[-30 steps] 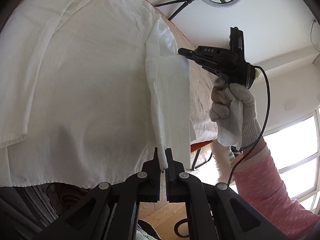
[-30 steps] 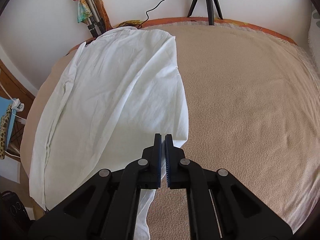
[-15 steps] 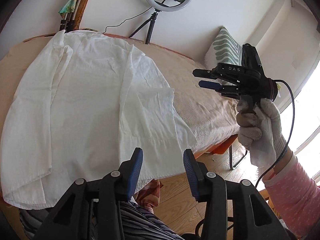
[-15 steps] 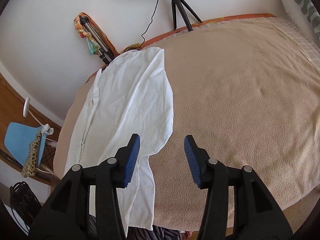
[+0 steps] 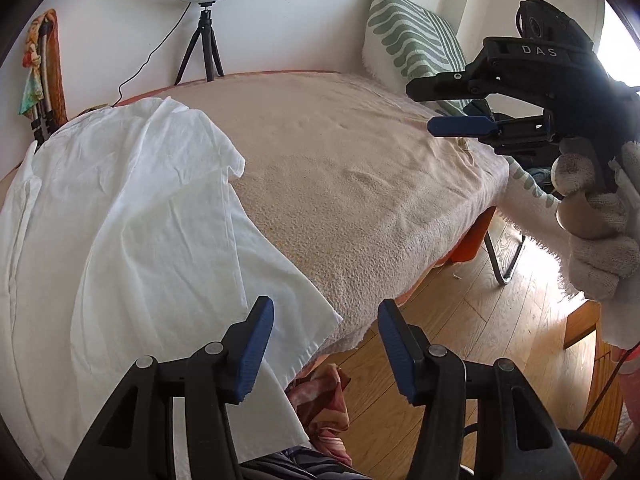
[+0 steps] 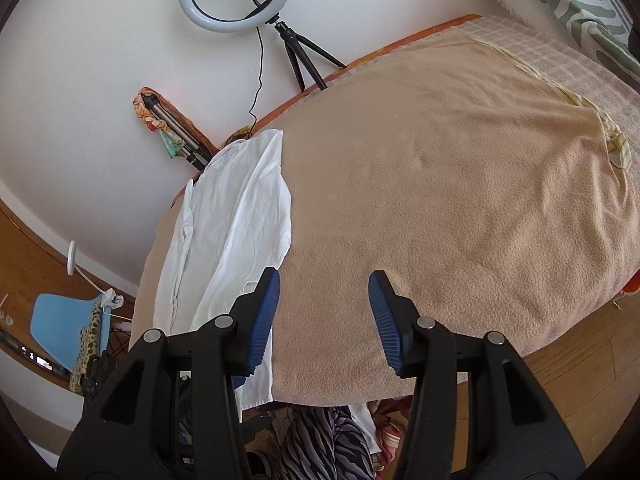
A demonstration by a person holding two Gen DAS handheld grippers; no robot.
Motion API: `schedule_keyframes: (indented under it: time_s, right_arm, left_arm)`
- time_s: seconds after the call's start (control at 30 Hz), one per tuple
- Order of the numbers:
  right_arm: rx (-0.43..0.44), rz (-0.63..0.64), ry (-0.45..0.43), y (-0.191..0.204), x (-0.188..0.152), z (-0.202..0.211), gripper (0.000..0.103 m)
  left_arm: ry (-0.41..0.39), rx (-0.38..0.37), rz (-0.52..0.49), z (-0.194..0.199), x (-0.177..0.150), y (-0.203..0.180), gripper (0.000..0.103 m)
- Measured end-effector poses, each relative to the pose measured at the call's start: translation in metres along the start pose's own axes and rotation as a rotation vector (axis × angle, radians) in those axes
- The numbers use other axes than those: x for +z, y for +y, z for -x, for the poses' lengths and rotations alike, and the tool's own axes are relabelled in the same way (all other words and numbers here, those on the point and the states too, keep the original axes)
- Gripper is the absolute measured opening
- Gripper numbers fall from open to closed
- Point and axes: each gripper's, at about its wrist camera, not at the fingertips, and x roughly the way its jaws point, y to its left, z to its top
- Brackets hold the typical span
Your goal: Fold small clothes
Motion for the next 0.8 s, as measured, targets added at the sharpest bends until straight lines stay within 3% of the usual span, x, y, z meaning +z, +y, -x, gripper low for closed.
schedule_keyframes:
  time_s: [0.13,0.2,0.3,0.33,0.57,0.8]
  right_arm:
    - [-0.009,-0.024,-0.003,-0.015,0.001,0.005,0.049]
    - [-0.013,-0.026,-0.007,-0.018,0.001,0.005,0.049]
    - [-0.005,-0.027,-0.007,-0.02,0.003,0.0,0.049]
    - [-0.001,-0.027,-0.006,-0.021,0.004,-0.003,0.049]
    - [0.058,-0.01,0.059,-0.002,0.013,-0.051,0.049]
    - [0.142,-0.038,0.128,0.027,0.026,-0.118,0.049]
  left_arm:
    - [0.011,0.042,-0.051,-0.013,-0.004,-0.002,0.049]
    - [-0.006,0.076,-0.073,-0.014,-0.005,-0.002,0.039]
    - [-0.009,0.056,-0.015,-0.013,-0.001,0.009,0.018]
    - [-0.004,0.034,0.019,-0.011,0.001,0.015,0.001]
    - [-0.08,-0.086,0.244,0.029,0.001,0.046,0.0]
    - [-0.123,-0.126,0.33,0.054,-0.01,0.057,0.0]
